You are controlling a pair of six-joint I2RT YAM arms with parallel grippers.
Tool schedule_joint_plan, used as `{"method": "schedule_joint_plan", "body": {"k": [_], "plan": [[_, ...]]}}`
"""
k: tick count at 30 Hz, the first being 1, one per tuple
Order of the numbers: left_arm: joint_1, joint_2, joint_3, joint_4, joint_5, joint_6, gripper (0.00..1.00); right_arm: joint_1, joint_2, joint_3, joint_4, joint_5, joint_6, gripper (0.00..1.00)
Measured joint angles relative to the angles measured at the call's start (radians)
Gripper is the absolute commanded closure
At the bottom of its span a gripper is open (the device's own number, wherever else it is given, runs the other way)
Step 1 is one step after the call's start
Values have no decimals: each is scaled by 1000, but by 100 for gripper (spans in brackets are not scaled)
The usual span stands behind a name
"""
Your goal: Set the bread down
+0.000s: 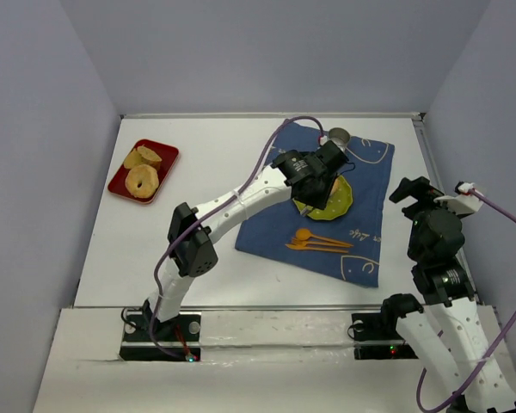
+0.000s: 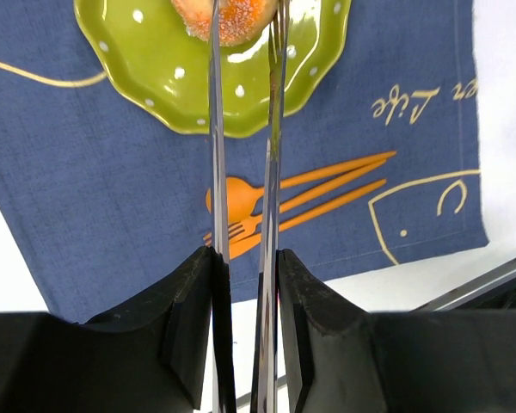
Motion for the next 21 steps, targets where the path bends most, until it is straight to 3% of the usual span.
{"method": "schedule_joint_plan", "body": {"k": [4,6,8,21], "plan": [[-10,16,0,-19,-2,6,55,0,0,0,0,0,0,0],[-10,16,2,-19,-3,8,45,0,0,0,0,0,0,0],[-10,16,2,-19,-2,13,43,0,0,-1,0,0,0,0],[-12,14,3,-20,-11,16,46,0,0,-11,0,0,0,0]]}}
